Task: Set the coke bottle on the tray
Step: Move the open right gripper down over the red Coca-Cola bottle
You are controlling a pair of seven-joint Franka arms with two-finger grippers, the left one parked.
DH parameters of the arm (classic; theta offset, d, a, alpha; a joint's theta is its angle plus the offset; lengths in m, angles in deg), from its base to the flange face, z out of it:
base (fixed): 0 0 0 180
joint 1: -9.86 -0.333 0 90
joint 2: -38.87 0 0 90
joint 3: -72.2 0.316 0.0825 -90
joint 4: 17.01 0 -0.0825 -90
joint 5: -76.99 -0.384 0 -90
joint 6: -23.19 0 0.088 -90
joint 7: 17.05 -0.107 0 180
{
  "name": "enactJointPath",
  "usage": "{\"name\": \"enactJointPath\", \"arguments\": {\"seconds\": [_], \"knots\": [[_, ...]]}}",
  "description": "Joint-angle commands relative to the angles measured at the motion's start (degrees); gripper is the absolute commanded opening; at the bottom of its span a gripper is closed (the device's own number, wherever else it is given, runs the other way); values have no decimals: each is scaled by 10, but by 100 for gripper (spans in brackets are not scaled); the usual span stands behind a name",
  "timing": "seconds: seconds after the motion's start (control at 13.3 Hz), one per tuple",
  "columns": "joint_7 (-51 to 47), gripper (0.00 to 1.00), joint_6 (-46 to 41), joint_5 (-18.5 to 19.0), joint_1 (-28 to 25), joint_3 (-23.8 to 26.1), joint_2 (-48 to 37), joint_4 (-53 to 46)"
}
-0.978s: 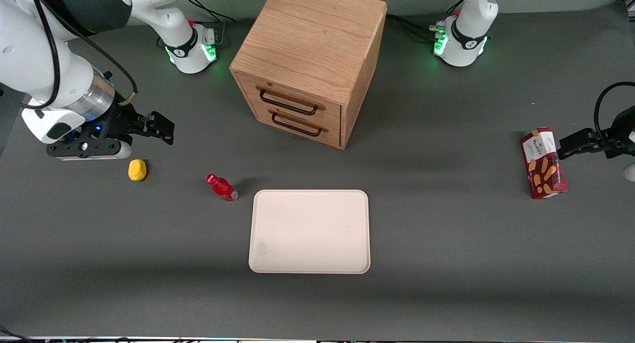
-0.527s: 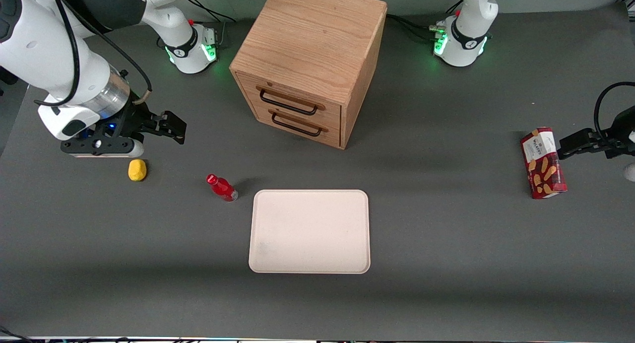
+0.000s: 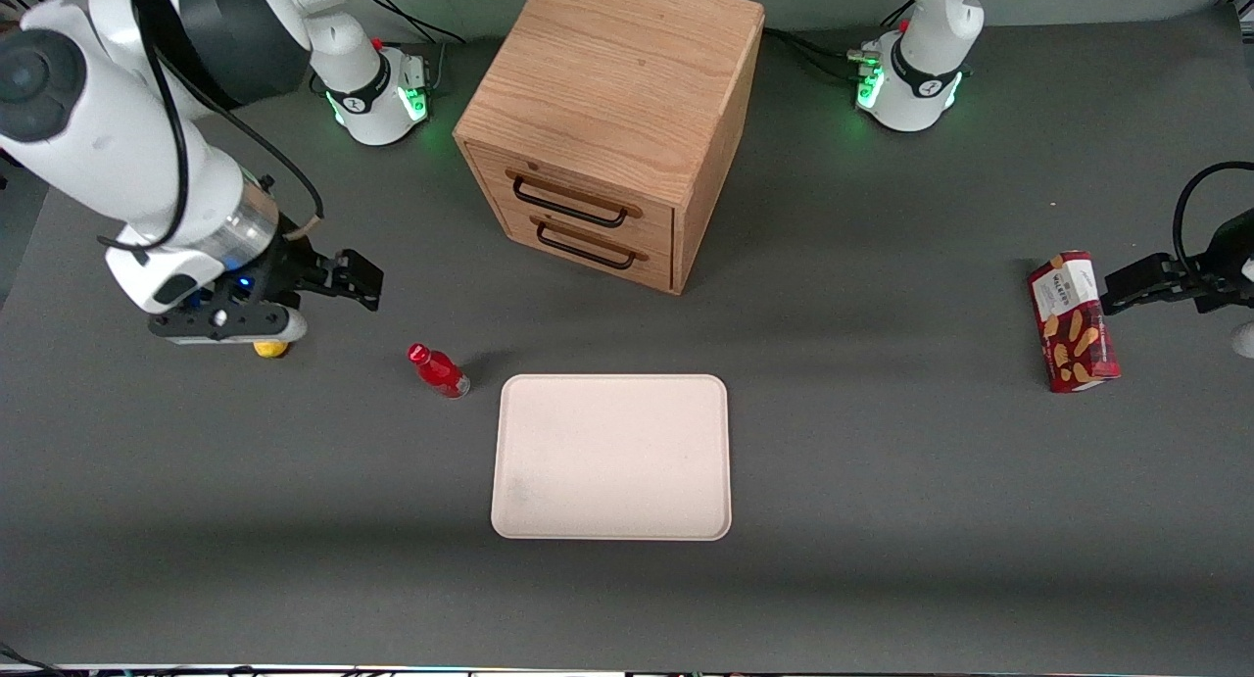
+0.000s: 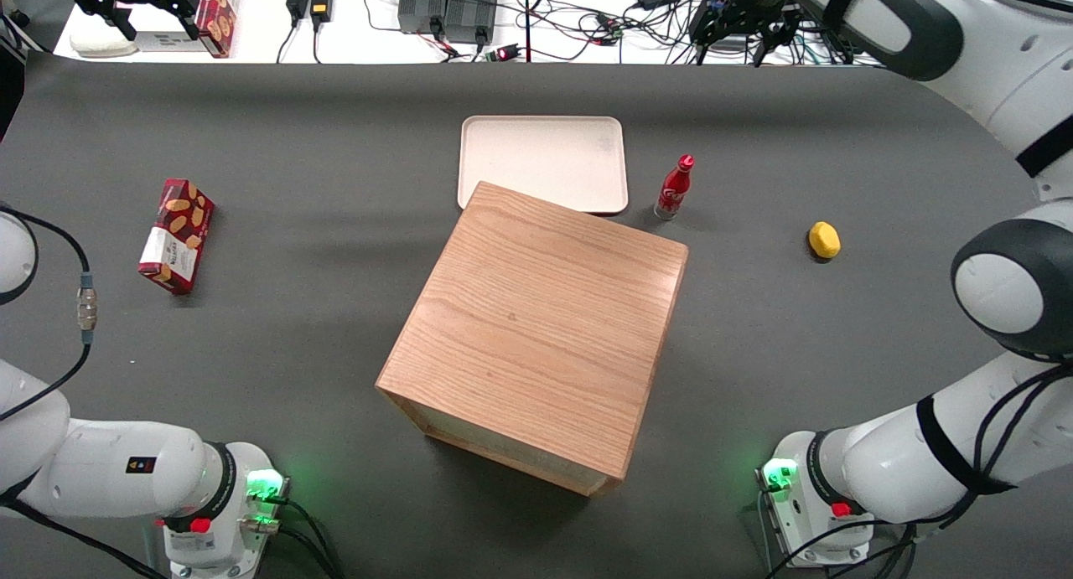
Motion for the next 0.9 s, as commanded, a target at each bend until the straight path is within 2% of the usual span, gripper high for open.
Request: {"name": "enactJointPath", "arguments": {"seconds": [0.0,0.83], "knots": [[20,100,15,-25,-5,-7,27,-7],[25,100,345,-21,-22,-7,-7,299]]}}
